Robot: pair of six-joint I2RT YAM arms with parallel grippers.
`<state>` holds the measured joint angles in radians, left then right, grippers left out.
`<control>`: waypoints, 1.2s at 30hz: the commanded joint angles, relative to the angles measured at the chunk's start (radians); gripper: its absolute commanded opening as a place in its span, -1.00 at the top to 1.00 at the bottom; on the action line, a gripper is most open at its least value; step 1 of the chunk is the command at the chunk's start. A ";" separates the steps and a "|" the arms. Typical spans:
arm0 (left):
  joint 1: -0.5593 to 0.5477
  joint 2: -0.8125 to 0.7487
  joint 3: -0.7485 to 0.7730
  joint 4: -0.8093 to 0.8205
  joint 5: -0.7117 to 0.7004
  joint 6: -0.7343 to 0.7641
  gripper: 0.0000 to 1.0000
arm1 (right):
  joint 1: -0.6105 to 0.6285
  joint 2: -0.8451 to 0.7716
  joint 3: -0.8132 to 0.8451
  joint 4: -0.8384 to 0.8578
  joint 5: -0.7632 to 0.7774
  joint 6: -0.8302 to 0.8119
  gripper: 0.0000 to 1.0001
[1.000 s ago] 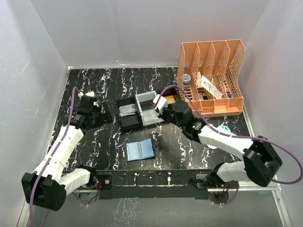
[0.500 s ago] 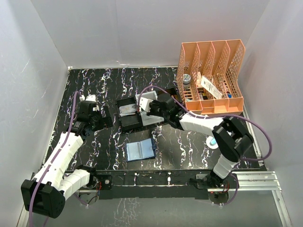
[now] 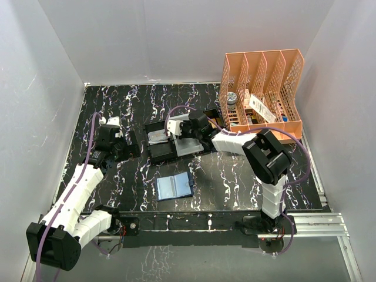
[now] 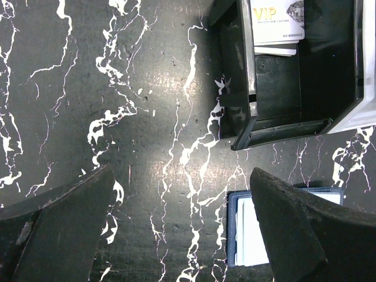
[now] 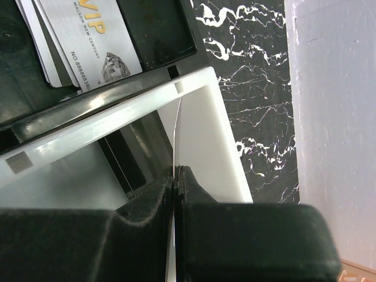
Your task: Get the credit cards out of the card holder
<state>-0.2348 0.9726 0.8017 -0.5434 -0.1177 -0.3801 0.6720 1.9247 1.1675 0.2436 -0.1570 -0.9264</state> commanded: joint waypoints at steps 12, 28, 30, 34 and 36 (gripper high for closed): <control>0.002 -0.005 -0.010 0.021 0.026 0.020 -0.97 | -0.013 0.127 0.112 -0.044 -0.012 -0.149 0.85; 0.003 0.025 -0.011 0.026 0.062 0.029 -0.97 | -0.034 0.093 0.150 -0.088 -0.065 -0.071 -0.01; 0.003 0.031 -0.012 0.027 0.067 0.030 -0.97 | -0.038 0.089 0.156 -0.097 -0.071 -0.053 -0.08; 0.003 0.036 -0.011 0.029 0.077 0.032 -0.97 | -0.048 0.076 0.160 -0.103 -0.089 -0.022 -0.14; 0.003 0.038 -0.011 0.030 0.080 0.033 -0.97 | -0.049 0.068 0.160 -0.104 -0.095 -0.011 -0.15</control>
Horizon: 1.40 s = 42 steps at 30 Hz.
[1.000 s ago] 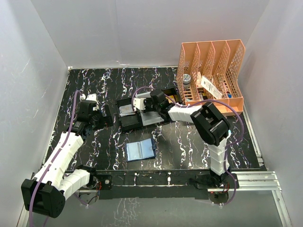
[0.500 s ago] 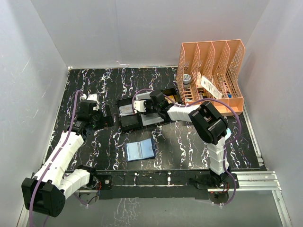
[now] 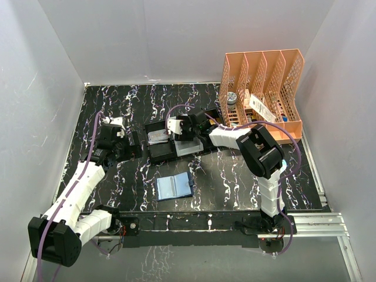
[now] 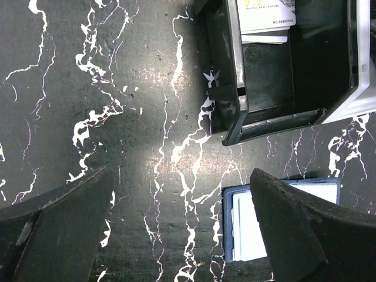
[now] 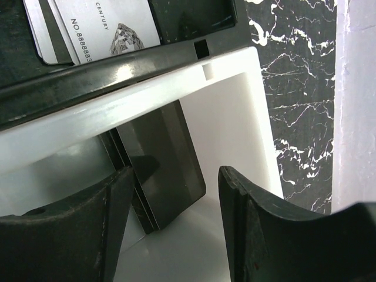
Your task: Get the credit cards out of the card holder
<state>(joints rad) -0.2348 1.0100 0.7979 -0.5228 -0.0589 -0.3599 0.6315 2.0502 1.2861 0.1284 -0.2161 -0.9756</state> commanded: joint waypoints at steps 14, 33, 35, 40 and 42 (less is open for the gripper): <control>0.002 0.008 -0.008 0.013 0.031 0.018 -0.97 | -0.023 -0.093 0.056 0.021 -0.027 0.136 -0.22; 0.003 -0.025 -0.009 0.013 -0.018 0.010 -0.97 | -0.037 -0.384 -0.083 0.158 0.288 0.969 -0.96; 0.003 -0.022 -0.002 0.001 -0.041 0.005 -0.97 | -0.040 -0.402 -0.073 0.089 0.243 1.047 -0.97; 0.003 -0.034 0.000 -0.008 -0.072 -0.005 -0.97 | -0.043 -0.439 -0.064 -0.042 0.021 1.162 -0.96; 0.002 -0.038 0.000 -0.010 -0.079 -0.007 -0.97 | -0.042 -0.450 -0.068 -0.079 -0.004 1.256 -0.96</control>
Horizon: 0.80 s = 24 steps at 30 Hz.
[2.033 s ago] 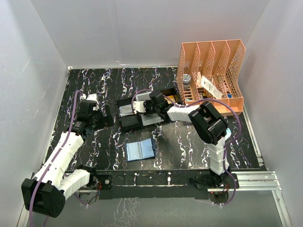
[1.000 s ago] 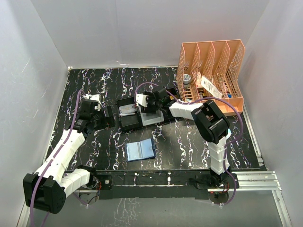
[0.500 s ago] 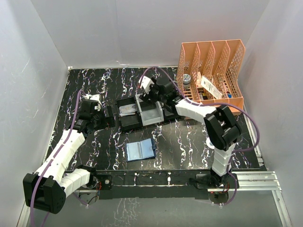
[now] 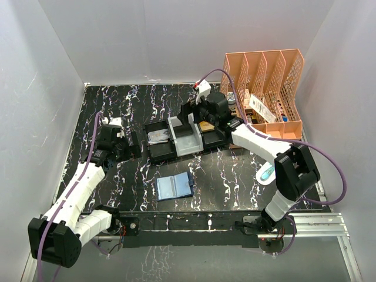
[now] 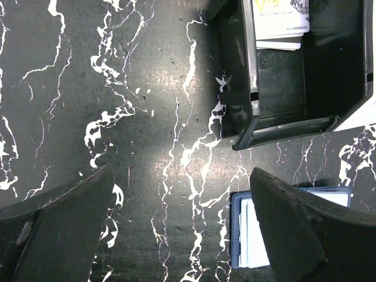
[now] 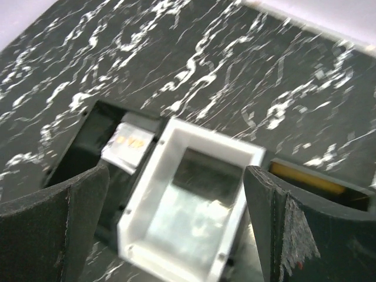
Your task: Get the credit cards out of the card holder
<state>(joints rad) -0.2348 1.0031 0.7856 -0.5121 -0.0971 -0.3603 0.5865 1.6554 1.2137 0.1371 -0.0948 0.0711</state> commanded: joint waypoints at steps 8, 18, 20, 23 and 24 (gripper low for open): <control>0.002 -0.059 0.015 -0.031 -0.092 -0.018 -0.97 | 0.042 -0.135 -0.167 -0.121 -0.199 0.489 -0.79; 0.003 -0.066 0.016 -0.041 -0.127 -0.026 -0.97 | 0.490 -0.161 -0.206 -0.346 0.307 0.603 -0.53; 0.002 -0.065 0.019 -0.044 -0.133 -0.030 -0.97 | 0.552 -0.139 -0.207 -0.363 0.373 0.669 -0.46; 0.002 -0.072 0.019 -0.047 -0.144 -0.034 -0.97 | 0.616 -0.094 -0.181 -0.408 0.448 0.756 -0.36; 0.002 -0.075 0.017 -0.047 -0.146 -0.034 -0.97 | 0.629 -0.078 -0.164 -0.421 0.463 0.770 -0.31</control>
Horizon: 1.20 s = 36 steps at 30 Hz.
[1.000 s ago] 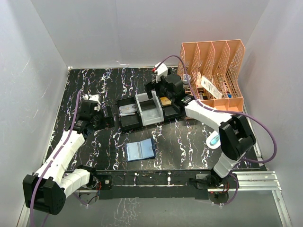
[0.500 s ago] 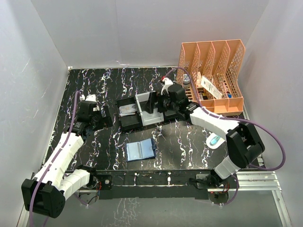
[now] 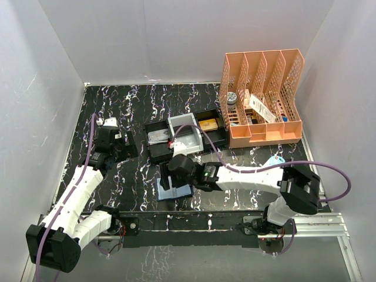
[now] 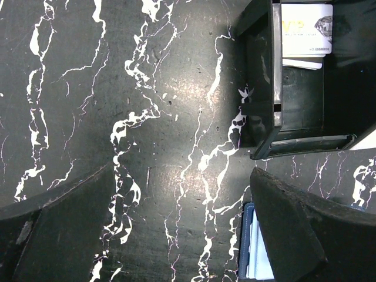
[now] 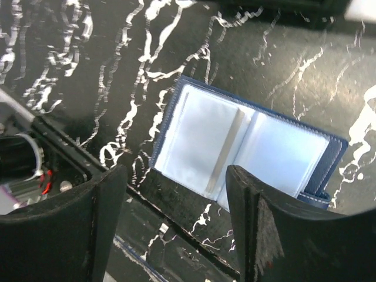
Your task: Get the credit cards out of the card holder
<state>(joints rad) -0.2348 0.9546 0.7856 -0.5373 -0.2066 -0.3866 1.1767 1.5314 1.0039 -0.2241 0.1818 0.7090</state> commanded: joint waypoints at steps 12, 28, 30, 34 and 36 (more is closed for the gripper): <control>0.002 -0.018 0.019 -0.026 -0.047 -0.010 -0.97 | 0.076 0.258 0.235 -0.233 0.247 0.169 -0.16; 0.002 -0.013 0.019 -0.028 -0.051 -0.011 -0.97 | 0.076 0.378 0.347 -0.272 0.220 0.156 -0.22; 0.003 -0.011 0.020 -0.029 -0.050 -0.011 -0.97 | 0.077 0.397 0.365 -0.283 0.217 0.159 -0.23; 0.002 -0.012 0.019 -0.029 -0.053 -0.011 -0.97 | 0.076 0.430 0.370 -0.304 0.208 0.173 -0.23; 0.002 -0.011 0.020 -0.030 -0.053 -0.011 -0.97 | 0.076 0.438 0.367 -0.319 0.209 0.182 -0.22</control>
<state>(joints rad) -0.2348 0.9520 0.7856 -0.5526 -0.2375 -0.3969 1.2491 1.9526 1.3342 -0.5064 0.3805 0.8604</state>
